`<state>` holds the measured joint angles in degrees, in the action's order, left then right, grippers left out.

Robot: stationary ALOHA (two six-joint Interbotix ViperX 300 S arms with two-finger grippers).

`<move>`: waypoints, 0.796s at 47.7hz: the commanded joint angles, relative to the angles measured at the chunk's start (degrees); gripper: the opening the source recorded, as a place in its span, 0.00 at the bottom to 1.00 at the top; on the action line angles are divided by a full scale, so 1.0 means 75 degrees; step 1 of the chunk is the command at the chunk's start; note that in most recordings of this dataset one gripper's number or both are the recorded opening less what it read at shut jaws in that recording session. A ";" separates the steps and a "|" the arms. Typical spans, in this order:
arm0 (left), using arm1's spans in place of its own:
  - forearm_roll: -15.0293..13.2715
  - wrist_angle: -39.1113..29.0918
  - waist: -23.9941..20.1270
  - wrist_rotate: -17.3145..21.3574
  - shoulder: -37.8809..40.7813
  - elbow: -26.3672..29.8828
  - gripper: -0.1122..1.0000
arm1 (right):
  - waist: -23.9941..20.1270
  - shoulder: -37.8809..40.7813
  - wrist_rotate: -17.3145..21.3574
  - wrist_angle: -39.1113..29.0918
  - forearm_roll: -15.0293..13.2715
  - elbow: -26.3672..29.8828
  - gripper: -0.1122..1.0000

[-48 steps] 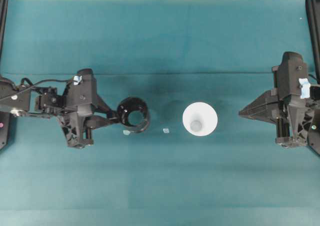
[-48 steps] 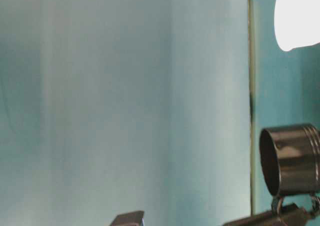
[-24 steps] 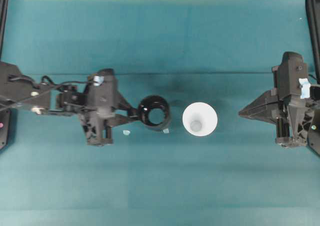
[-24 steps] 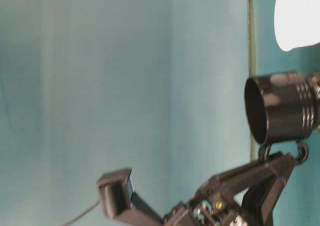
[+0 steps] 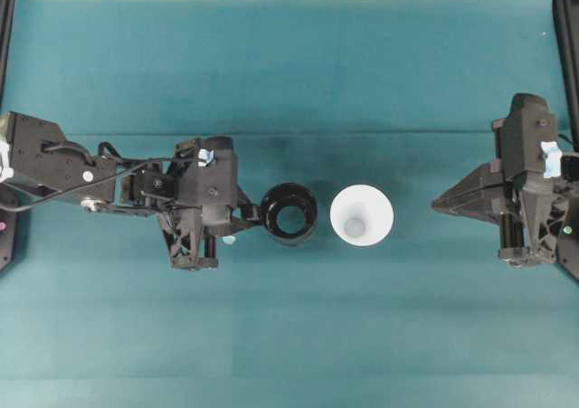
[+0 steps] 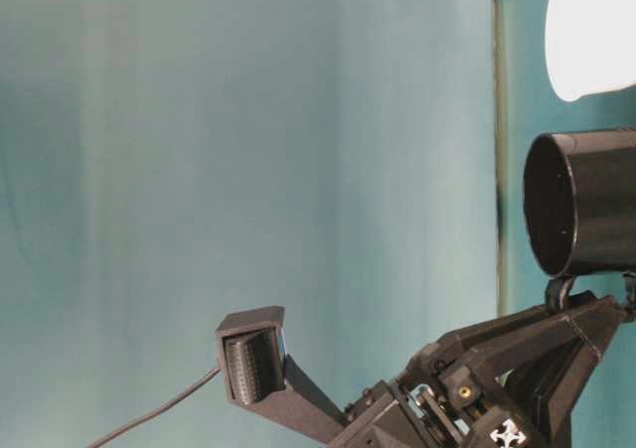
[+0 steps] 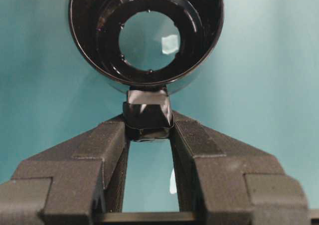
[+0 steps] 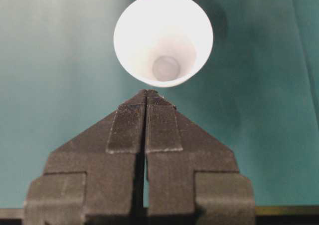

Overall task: Put a paper cup into the cup holder on your left arm.
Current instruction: 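Grip the mug handle with the left gripper and slide the mug rightward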

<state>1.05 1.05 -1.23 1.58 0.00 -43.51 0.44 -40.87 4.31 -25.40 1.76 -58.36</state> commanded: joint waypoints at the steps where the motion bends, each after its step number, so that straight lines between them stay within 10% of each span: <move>1: 0.0023 0.0023 0.0023 0.0012 0.0047 0.0105 0.37 | 0.0012 -0.0012 0.0059 0.0047 0.0012 0.0094 0.08; 38: 0.0023 -0.0234 0.0012 0.0234 0.0398 0.0422 0.37 | 0.0012 -0.0012 0.0059 0.0047 0.0012 0.0047 0.08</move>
<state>1.05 -0.53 -1.14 3.25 2.90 -41.57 0.53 -40.87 4.31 -25.40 1.76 -58.54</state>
